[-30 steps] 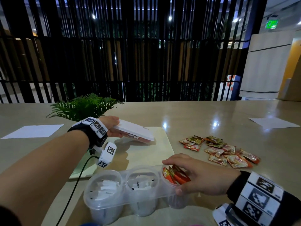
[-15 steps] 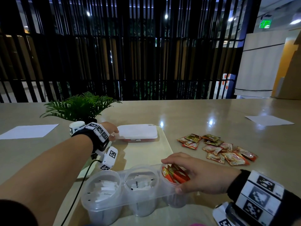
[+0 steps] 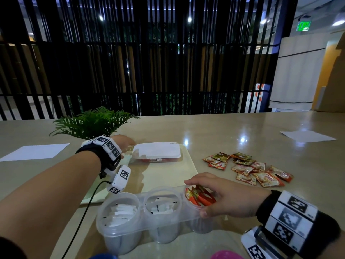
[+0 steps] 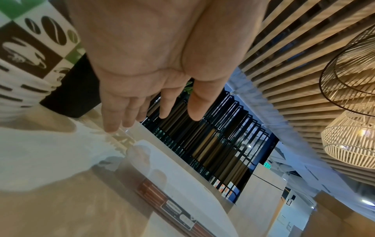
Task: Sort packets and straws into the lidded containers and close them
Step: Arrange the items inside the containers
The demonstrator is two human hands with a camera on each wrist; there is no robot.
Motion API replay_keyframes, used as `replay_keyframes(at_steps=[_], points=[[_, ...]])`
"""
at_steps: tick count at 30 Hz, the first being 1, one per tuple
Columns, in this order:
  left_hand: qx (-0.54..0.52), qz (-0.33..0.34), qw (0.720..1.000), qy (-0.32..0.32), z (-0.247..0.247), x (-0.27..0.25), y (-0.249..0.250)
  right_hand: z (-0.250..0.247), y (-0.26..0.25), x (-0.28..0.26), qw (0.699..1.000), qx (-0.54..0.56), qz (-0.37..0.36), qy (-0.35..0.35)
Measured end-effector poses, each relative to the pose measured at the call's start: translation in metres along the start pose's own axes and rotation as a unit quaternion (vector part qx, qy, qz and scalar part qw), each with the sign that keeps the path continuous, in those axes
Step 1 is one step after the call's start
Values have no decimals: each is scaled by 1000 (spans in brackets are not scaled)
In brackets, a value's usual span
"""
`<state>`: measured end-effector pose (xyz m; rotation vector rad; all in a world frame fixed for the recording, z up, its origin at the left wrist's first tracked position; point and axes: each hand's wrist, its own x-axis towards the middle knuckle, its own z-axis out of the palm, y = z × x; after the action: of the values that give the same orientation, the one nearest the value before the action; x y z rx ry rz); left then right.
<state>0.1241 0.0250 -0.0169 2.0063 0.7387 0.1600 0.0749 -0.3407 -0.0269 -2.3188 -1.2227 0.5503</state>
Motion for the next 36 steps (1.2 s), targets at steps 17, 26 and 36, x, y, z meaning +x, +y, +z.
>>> replay_keyframes(at_steps=[17, 26, 36], points=[[189, 207, 960, -13, -37, -130, 40, 0, -1, 1, 999, -33, -4, -1], [364, 295, 872, -143, 50, -227, 33, 2, -4, -2, 997, -69, -18, 23], [440, 237, 851, -164, 92, -227, 29, -10, -11, -17, 987, -110, -8, 120]])
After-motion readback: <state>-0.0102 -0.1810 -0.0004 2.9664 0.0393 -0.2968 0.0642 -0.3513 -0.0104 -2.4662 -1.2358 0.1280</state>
